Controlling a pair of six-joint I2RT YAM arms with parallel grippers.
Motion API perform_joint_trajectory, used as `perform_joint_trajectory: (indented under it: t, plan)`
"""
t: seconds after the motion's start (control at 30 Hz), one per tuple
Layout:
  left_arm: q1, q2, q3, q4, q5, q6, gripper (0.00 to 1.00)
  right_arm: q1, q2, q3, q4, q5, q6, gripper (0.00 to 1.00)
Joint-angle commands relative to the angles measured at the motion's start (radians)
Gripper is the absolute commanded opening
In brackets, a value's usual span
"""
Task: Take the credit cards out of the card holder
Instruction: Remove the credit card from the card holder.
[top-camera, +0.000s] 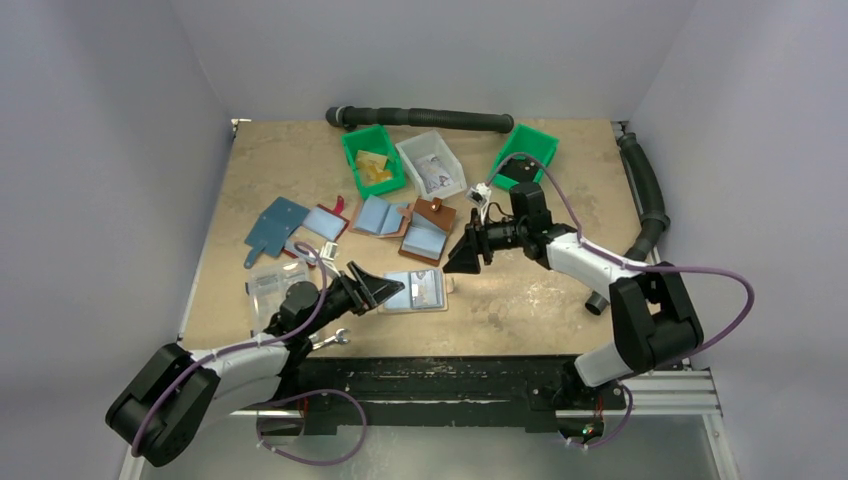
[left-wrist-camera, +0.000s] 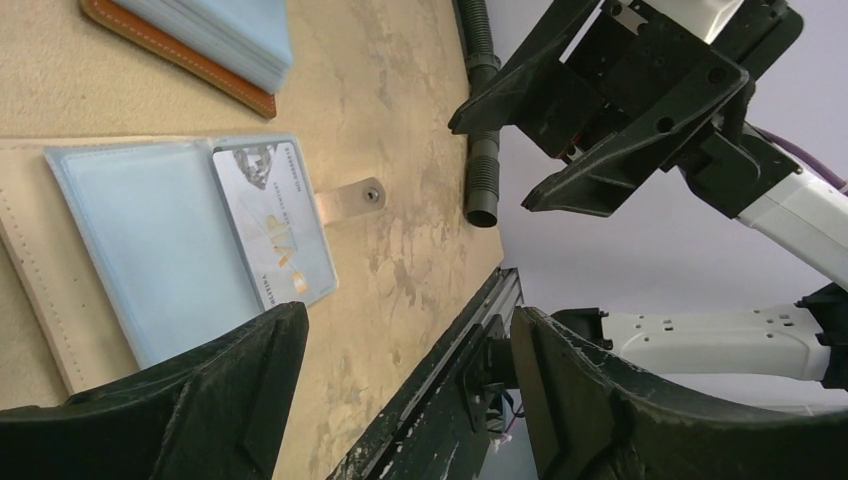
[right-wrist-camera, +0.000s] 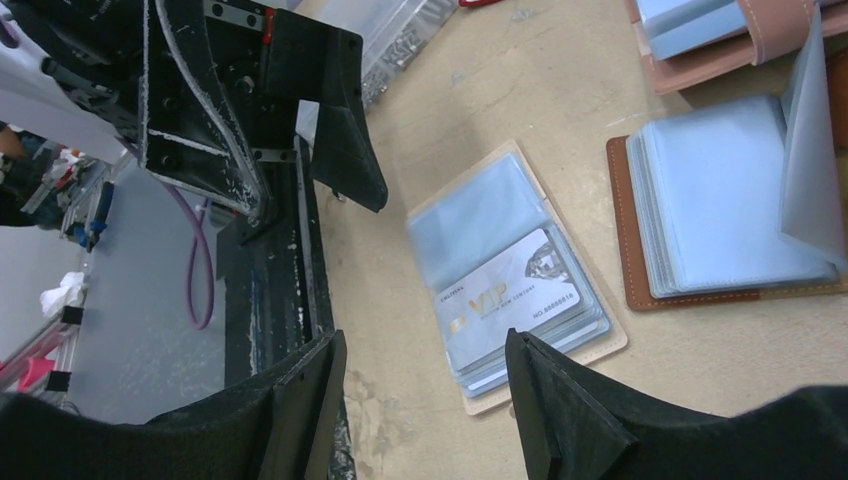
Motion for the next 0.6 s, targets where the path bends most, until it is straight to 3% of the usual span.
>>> perform_joint_trajectory:
  t: [0.0,0.3,0.57]
  plan:
    - [-0.014,0.003,0.048,-0.059,0.0,0.027,0.78,0.023,0.02,0.029,0.002,0.055,-0.011,0.67]
    - [-0.059,-0.017,0.123,-0.274,-0.086,0.12,0.74,0.064,0.064,0.037,0.011,0.083,0.015,0.66]
    - [-0.065,0.056,0.159,-0.249,-0.091,0.152,0.7,0.083,0.119,0.051,0.014,0.1,0.035,0.56]
